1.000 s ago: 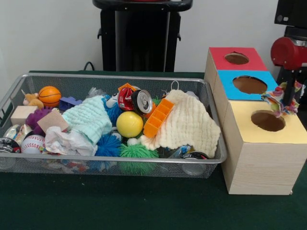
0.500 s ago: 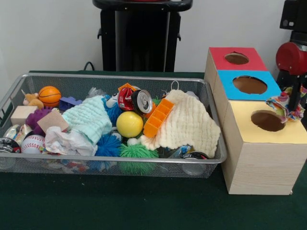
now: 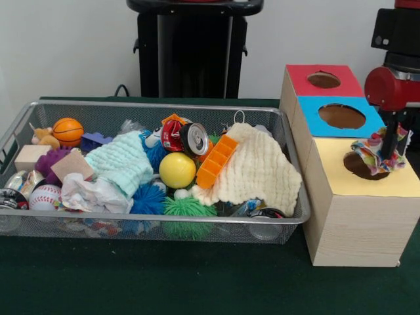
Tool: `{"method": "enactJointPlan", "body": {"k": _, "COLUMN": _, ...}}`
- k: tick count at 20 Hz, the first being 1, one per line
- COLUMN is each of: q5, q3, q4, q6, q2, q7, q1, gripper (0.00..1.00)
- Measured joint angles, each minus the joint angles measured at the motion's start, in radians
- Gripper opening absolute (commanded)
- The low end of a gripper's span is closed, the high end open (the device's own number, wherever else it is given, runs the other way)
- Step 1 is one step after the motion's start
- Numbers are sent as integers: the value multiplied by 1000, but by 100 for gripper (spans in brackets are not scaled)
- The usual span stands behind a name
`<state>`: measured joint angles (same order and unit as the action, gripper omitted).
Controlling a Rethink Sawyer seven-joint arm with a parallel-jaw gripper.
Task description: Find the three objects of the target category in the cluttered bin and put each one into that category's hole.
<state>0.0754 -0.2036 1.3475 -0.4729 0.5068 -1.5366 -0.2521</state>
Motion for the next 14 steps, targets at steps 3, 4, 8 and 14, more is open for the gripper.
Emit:
{"method": "enactJointPlan", "body": {"k": 3, "q5": 0, "q3": 0, "q4": 0, "q6": 2, "q2": 0, "q7": 0, "q1": 8, "gripper": 0}}
{"method": "enactJointPlan", "body": {"k": 4, "q5": 0, "q3": 0, "q4": 0, "q6": 2, "q2": 0, "q7": 0, "q1": 11, "gripper": 0}}
{"method": "enactJointPlan", "body": {"k": 8, "q5": 0, "q3": 0, "q4": 0, "q6": 2, "q2": 0, "q7": 0, "q1": 14, "gripper": 0}}
{"method": "enactJointPlan", "body": {"k": 14, "q5": 0, "q3": 0, "q4": 0, "q6": 2, "q2": 0, "q7": 0, "q1": 14, "gripper": 0}}
